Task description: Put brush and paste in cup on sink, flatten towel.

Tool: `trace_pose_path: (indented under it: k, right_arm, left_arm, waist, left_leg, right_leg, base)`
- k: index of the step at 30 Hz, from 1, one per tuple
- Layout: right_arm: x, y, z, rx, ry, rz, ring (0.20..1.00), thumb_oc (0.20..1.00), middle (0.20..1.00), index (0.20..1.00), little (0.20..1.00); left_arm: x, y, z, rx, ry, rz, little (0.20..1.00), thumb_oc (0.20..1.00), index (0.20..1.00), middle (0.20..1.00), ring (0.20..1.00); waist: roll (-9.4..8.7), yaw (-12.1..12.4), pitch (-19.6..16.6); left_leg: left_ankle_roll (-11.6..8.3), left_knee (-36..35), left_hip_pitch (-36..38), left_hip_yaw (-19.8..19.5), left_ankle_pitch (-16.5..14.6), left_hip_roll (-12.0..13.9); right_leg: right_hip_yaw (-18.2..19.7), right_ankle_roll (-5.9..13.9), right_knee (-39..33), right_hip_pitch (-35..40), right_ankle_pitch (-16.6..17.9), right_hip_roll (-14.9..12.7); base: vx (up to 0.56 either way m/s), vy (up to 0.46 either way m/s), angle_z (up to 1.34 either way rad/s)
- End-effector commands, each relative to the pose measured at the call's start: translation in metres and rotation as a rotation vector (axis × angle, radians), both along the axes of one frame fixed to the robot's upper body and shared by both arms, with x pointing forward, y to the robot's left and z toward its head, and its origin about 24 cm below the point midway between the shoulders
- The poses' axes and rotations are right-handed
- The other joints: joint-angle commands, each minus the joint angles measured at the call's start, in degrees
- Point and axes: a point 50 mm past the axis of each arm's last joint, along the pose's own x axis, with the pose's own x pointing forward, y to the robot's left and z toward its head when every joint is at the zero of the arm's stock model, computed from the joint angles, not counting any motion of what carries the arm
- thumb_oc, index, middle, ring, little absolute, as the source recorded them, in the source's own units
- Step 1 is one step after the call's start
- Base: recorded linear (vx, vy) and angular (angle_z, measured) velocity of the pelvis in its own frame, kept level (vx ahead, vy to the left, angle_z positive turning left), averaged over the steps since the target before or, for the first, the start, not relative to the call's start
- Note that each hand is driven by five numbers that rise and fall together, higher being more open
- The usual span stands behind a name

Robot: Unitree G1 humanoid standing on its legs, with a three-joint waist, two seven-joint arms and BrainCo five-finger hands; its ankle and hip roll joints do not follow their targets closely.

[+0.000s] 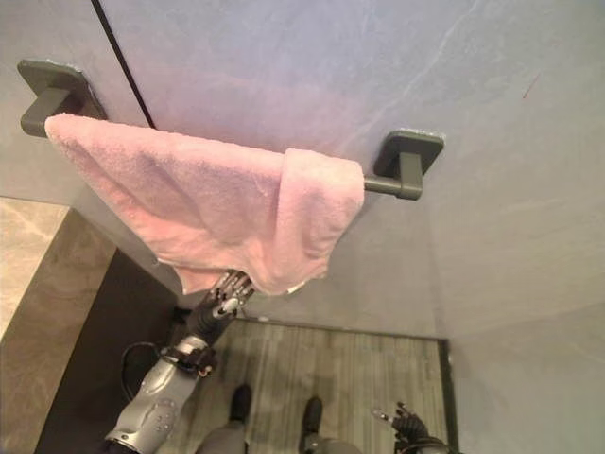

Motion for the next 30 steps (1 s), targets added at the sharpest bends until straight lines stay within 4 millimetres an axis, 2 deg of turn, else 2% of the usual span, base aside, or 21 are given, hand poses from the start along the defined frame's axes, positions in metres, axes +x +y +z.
trace_pose_path:
  k: [1,13,15,17,18,19,22,30]
  right_arm:
    - [0.006,0.0,0.003,0.016,-0.044,-0.025,1.0,1.0,1.0,1.0,1.0]
    - [0.015,0.002,0.006,0.002,-0.068,0.022,1.0,1.0,1.0,1.0,1.0]
    - [0.017,0.001,0.008,-0.008,-0.077,0.032,1.0,1.0,1.0,1.0,1.0]
    - [0.018,0.001,0.009,-0.013,-0.082,0.037,1.0,1.0,1.0,1.0,1.0]
    - [0.018,0.001,0.009,-0.015,-0.084,0.051,1.0,1.0,1.0,1.0,1.0]
    - [0.018,0.001,0.009,-0.015,-0.084,0.051,1.0,1.0,1.0,1.0,1.0]
    - [0.012,0.008,0.006,-0.001,-0.059,0.088,1.0,1.0,1.0,1.0,1.0]
    - [0.009,0.015,0.003,0.017,-0.048,0.11,1.0,1.0,1.0,1.0,1.0]
  left_arm:
    - [0.01,-0.008,0.017,-0.016,-0.103,0.015,1.0,1.0,1.0,1.0,1.0]
    - [0.019,-0.003,0.001,-0.044,-0.025,0.115,1.0,1.0,1.0,1.0,1.0]
    - [0.017,0.0,-0.009,-0.021,0.024,0.132,1.0,1.0,1.0,1.0,1.0]
    - [0.018,0.001,-0.009,-0.012,0.022,0.131,1.0,1.0,1.0,1.0,1.0]
    - [0.02,0.001,-0.007,-0.001,0.012,0.124,1.0,1.0,1.0,1.0,1.0]
    - [0.02,0.001,-0.007,-0.001,0.011,0.124,1.0,1.0,1.0,1.0,1.0]
    - [0.026,0.001,0.003,-0.003,-0.027,0.124,1.0,1.0,1.0,1.0,1.0]
    - [0.032,0.0,0.018,-0.003,-0.094,0.108,1.0,1.0,1.0,1.0,1.0]
  waist:
    - [-1.42,0.15,-2.21]
    - [-2.32,-0.43,-2.12]
    - [-3.26,-0.51,-2.1]
    - [-3.8,-0.44,-2.04]
    - [-5.07,-0.61,-2.05]
    - [-5.09,-0.62,-2.06]
    - [-7.11,-0.79,-2.29]
    - [-8.78,-1.14,-2.69]
  left_leg:
    - [-2.25,0.13,-0.47,1.65,0.3,0.66]
    - [-2.32,0.13,-0.19,2.15,0.16,1.04]
    - [-2.43,0.13,-0.38,2.05,0.22,1.36]
    - [-2.47,0.13,-0.53,1.87,0.24,1.44]
    - [-2.6,0.13,-0.69,1.69,0.24,1.7]
    - [-2.6,0.13,-0.7,1.69,0.24,1.7]
    - [-2.72,0.13,-0.73,1.66,0.14,2.15]
    - [-2.69,0.13,-0.41,2.09,-0.23,2.41]
  right_leg:
    - [0.86,4.04,0.78,-2.42,3.85,-1.45]
    - [1.08,3.92,0.81,-2.52,3.84,-1.16]
    - [0.98,3.9,0.81,-2.75,3.86,-0.8]
    - [0.95,3.87,0.87,-2.85,3.83,-0.63]
    - [0.87,3.82,0.91,-2.93,3.9,-0.39]
    - [0.87,3.82,0.91,-2.94,3.9,-0.39]
    - [0.75,3.85,0.92,-3.01,4.03,-0.12]
    - [1.18,3.89,0.97,-3.1,4.18,0.26]
  base:
    - [0.0,0.0,0.0]
    - [0.0,0.0,0.0]
    - [0.0,-0.04,0.0]
    - [0.0,-0.031,-0.01]
    - [0.0,-0.052,-0.01]
    - [0.01,-0.076,0.0]
    - [0.02,-0.053,-0.01]
    - [0.0,-0.006,0.0]
